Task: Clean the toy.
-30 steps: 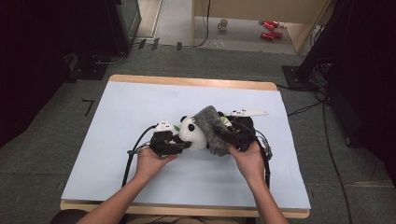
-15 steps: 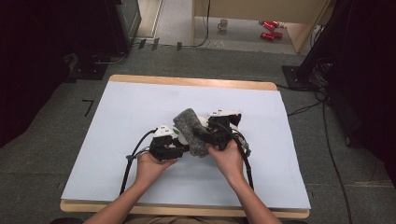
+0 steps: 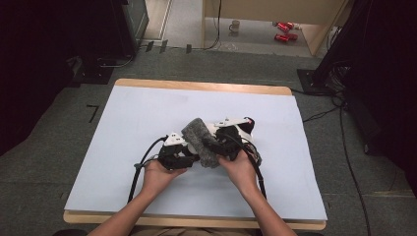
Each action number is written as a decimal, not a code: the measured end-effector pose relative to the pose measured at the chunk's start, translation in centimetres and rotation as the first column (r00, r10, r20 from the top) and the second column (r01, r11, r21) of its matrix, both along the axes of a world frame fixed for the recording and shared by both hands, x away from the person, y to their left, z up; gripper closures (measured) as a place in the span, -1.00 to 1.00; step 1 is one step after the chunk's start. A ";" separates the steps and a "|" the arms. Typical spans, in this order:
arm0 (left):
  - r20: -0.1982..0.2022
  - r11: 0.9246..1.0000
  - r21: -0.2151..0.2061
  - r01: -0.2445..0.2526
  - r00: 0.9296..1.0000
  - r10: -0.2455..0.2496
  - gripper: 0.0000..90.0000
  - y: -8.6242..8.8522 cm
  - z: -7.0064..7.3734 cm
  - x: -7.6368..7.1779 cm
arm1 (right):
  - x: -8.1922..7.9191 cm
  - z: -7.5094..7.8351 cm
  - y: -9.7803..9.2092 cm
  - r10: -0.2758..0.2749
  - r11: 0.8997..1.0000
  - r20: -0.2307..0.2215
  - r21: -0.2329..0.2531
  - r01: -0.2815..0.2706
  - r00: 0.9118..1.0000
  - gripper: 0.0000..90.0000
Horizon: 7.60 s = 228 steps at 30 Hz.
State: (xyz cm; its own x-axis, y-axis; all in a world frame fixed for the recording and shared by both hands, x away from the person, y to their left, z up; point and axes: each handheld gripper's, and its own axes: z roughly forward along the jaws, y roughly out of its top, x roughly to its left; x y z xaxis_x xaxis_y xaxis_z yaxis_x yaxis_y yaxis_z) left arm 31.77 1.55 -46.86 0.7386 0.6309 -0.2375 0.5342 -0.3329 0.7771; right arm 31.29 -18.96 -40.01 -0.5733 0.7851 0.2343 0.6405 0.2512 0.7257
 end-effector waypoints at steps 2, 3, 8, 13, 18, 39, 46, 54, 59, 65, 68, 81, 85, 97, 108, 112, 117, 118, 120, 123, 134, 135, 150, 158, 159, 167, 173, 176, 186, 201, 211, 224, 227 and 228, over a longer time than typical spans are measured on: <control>0.003 1.000 -0.003 0.007 1.000 -0.007 0.09 0.1 -0.1 0.2 | 0.0 0.0 -0.4 -0.004 1.000 0.003 -0.007 0.004 1.000 0.73; 0.003 1.000 -0.005 0.009 1.000 -0.009 0.09 0.2 -0.1 0.3 | 0.0 0.1 -0.8 -0.010 1.000 0.000 -0.010 0.010 1.000 0.73; -0.005 1.000 -0.012 0.014 1.000 -0.014 0.10 0.5 -0.2 0.8 | -0.3 0.4 -2.4 -0.047 0.999 -0.023 -0.013 0.047 0.999 0.73; -0.005 1.000 -0.020 0.015 1.000 -0.015 0.10 0.6 -0.1 1.4 | -0.8 0.9 -4.5 -0.080 0.997 -0.021 -0.009 0.080 0.997 0.74; -0.012 1.000 -0.019 0.014 1.000 -0.014 0.10 0.7 0.1 1.9 | -1.2 1.3 -5.5 -0.111 0.993 -0.019 -0.029 0.110 0.994 0.74; -0.022 1.000 -0.025 0.019 1.000 -0.020 0.11 0.9 0.5 2.4 | -1.5 3.4 -9.5 -0.204 0.979 0.036 -0.016 0.205 0.978 0.74; -0.021 1.000 -0.008 0.013 1.000 -0.013 0.12 1.3 0.8 1.7 | -2.6 4.7 -7.6 -0.146 0.988 0.041 0.051 0.143 0.989 0.75; -0.032 1.000 0.008 -0.012 0.999 0.012 0.14 3.1 2.0 0.6 | -3.2 2.6 -4.8 -0.034 0.998 -0.051 0.058 0.037 0.998 0.74; -0.033 1.000 0.004 -0.016 0.999 0.017 0.12 3.3 1.6 0.4 | -2.6 1.4 -4.1 -0.033 0.999 -0.060 -0.004 0.033 0.998 0.74; 0.000 0.999 -0.042 -0.014 1.000 0.014 -0.09 3.6 1.4 0.6 | -1.4 1.0 -4.7 -0.045 0.999 -0.039 0.001 0.045 0.998 0.75; 0.019 0.999 -0.050 -0.007 1.000 0.008 -0.16 4.0 1.3 0.8 | -0.9 1.0 -4.8 -0.046 0.999 -0.020 0.009 0.046 0.999 0.74; 0.090 0.995 -0.064 0.072 0.994 -0.066 -0.33 4.9 1.2 2.3 | 1.8 1.3 -5.5 -0.049 0.998 0.014 0.031 0.049 0.999 0.74; 0.109 0.996 -0.053 0.068 0.992 -0.062 -0.32 5.1 1.6 3.0 | 2.9 1.5 -5.9 -0.058 0.996 -0.005 0.062 0.058 0.998 0.74; 0.143 0.987 -0.099 0.126 0.984 -0.111 -0.49 3.9 0.7 5.6 | 5.3 1.8 -6.3 -0.070 0.992 -0.035 0.105 0.073 0.997 0.73; 0.173 0.995 -0.089 0.037 0.985 -0.021 0.00 2.7 0.3 5.1 | 4.8 2.0 -5.9 -0.106 0.987 -0.029 0.114 0.109 0.994 0.73; 0.116 0.994 -0.105 -0.001 0.993 0.013 0.17 2.7 1.2 4.5 | 4.1 2.8 -5.3 -0.106 0.983 -0.023 0.150 0.109 0.994 0.74; 0.054 0.995 -0.102 -0.022 0.998 0.028 0.26 2.3 2.8 3.3 | 3.2 4.0 -4.3 -0.081 0.983 -0.006 0.167 0.081 0.997 0.74; 0.036 0.994 -0.103 -0.028 0.999 0.032 0.27 2.4 3.1 3.0 | 3.0 4.1 -4.1 -0.074 0.983 -0.005 0.171 0.074 0.997 0.74; -0.002 0.993 -0.107 -0.045 0.999 0.045 0.27 2.9 3.9 2.4 | 2.6 4.6 -3.6 -0.059 0.980 -0.002 0.190 0.058 0.998 0.74; -0.022 0.993 -0.106 -0.058 0.998 0.056 0.28 3.4 4.6 1.4 | 2.0 5.1 -2.7 -0.023 0.973 0.007 0.229 0.021 1.000 0.74; 0.019 0.994 -0.064 -0.085 0.996 0.086 0.26 2.9 3.9 0.8 | 2.4 2.2 0.6 0.034 0.981 -0.030 0.193 -0.027 0.999 0.73; 0.015 0.994 -0.067 -0.086 0.996 0.087 0.26 3.0 3.8 0.9 | 2.5 2.0 0.5 0.032 0.983 -0.028 0.182 -0.027 0.999 0.73; -0.030 0.991 -0.106 -0.077 0.997 0.074 0.22 4.0 2.9 2.1 | 3.2 2.1 -2.5 -0.054 0.995 -0.036 0.084 0.057 0.998 0.73; -0.032 0.992 -0.106 -0.070 0.997 0.066 0.20 4.0 2.8 2.2 | 3.5 2.5 -5.9 -0.129 0.985 -0.032 0.108 0.132 0.991 0.75; -0.034 0.992 -0.109 -0.070 0.997 0.067 0.20 4.0 2.8 2.3 | 3.5 2.5 -6.0 -0.130 0.985 -0.031 0.107 0.132 0.991 0.75; -0.050 0.990 -0.127 -0.065 0.997 0.059 0.19 4.2 2.7 2.4 | 3.6 2.8 -6.8 -0.149 0.984 -0.010 0.098 0.149 0.989 0.75; -0.052 0.989 -0.135 -0.057 0.997 0.051 0.18 4.3 2.7 2.5 | 3.7 3.4 -8.2 -0.168 0.979 -0.008 0.117 0.167 0.986 0.76; -0.051 0.990 -0.132 -0.054 0.998 0.048 0.18 4.3 2.7 2.5 | 3.6 3.4 -8.4 -0.170 0.978 -0.010 0.125 0.170 0.985 0.76; -0.048 0.989 -0.127 -0.069 0.997 0.063 0.19 4.2 2.7 2.3 | 3.1 4.3 -7.3 -0.121 0.972 -0.019 0.199 0.122 0.992 0.76; -0.037 0.989 -0.127 -0.078 0.997 0.074 0.17 3.9 2.5 1.0 | 2.6 4.5 -0.3 0.056 0.983 -0.002 0.174 -0.055 0.998 0.75; -0.044 0.991 -0.108 -0.076 0.996 0.072 0.15 4.3 2.0 0.9 | 3.3 1.6 2.8 0.137 0.980 -0.084 0.156 -0.123 0.987 0.73; -0.054 0.989 -0.128 -0.068 0.997 0.061 0.15 4.6 1.9 1.7 | 4.2 2.0 -1.3 0.039 0.996 -0.081 0.088 -0.032 0.996 0.74; -0.057 0.991 -0.113 -0.065 0.997 0.059 0.15 4.5 2.1 1.9 | 4.3 2.1 -2.4 0.021 0.995 -0.094 0.102 -0.011 0.995 0.74; -0.058 0.992 -0.110 -0.066 0.997 0.060 0.15 4.5 2.1 2.0 | 4.2 2.2 -2.7 0.014 0.995 -0.093 0.102 -0.005 0.996 0.74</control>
